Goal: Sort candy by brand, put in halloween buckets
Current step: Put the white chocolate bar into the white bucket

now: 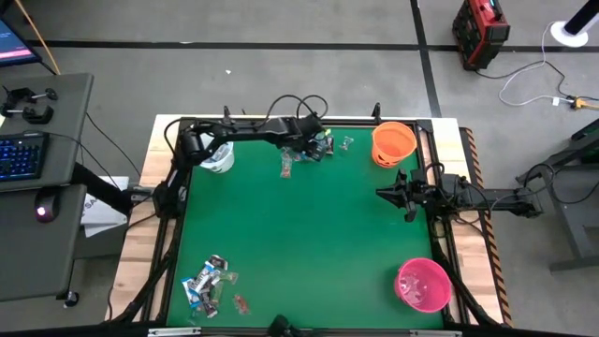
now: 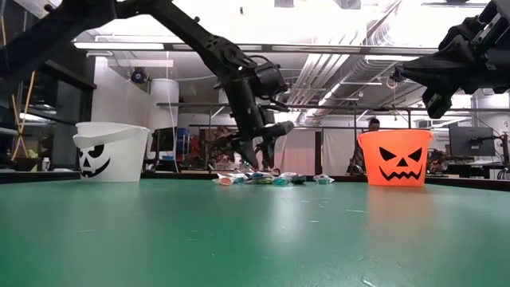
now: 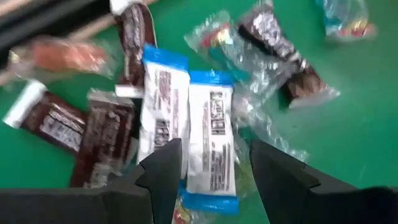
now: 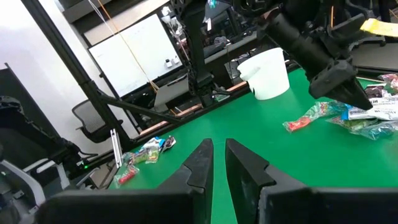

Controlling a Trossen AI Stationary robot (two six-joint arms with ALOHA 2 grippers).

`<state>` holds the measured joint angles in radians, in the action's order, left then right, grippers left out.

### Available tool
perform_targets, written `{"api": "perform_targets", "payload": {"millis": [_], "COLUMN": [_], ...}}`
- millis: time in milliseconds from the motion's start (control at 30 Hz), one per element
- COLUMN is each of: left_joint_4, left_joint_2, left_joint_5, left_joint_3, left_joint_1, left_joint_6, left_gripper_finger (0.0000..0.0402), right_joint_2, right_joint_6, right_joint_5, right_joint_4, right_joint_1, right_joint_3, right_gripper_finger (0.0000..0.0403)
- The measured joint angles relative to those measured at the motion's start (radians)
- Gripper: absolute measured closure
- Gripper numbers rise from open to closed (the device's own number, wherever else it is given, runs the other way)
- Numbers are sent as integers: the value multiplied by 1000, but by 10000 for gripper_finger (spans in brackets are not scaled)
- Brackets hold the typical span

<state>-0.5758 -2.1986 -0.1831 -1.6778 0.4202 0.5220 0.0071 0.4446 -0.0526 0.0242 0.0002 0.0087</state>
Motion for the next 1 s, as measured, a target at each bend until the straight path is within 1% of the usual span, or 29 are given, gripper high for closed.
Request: {"api": "perform_targets", "payload": {"millis": [100, 233, 333, 400, 433, 500, 533, 567, 633, 700, 767, 833, 900, 1000], "left_joint_4": [6, 5, 11, 8, 9, 14, 14, 13, 4, -35, -40, -43, -56, -119], "left_joint_2": [-28, -32, -29, -31, -30, -28, -28, -28, -22, 8, 68, 146, 224, 325], "left_joint_5": [-8, -65, -72, -64, -52, -33, -25, -13, 19, 25, 16, -30, -104, -203], "left_joint_3": [0, 2, 0, 1, 1, 1, 1, 1, 1, 3, 3, 1, 0, 0], "left_joint_1": [-8, -25, -33, -38, -40, -42, -44, -44, -43, -45, -48, -57, -58, -53], "left_joint_6": [0, -10, -49, -82, -90, -99, -105, -105, -103, -97, -119, -160, -195, -218], "left_gripper_finger": [225, 225, 239, 270, 295, 358, 378, 386, 387, 396, 399, 400, 401, 401], "right_joint_2": [0, 0, 0, 0, 0, 0, 0, 0, 0, 0, 0, 0, 0, 0], "right_joint_6": [0, 0, 0, 0, 0, 0, 0, 0, 0, 0, 0, 0, 0, 0], "right_joint_5": [0, 0, 0, 0, 0, 0, 0, 0, 0, 0, 0, 0, 0, 0], "right_joint_4": [0, 0, 0, 0, 0, 0, 0, 0, 0, 0, 0, 0, 0, 0], "right_joint_1": [0, 0, 0, 0, 0, 0, 0, 0, 0, 0, 0, 0, 0, 0], "right_joint_3": [0, 0, 0, 0, 0, 0, 0, 0, 0, 0, 0, 0, 0, 0], "right_gripper_finger": [368, 368, 368, 368, 368, 368, 368, 368, 368, 368, 368, 368, 368, 368]}}
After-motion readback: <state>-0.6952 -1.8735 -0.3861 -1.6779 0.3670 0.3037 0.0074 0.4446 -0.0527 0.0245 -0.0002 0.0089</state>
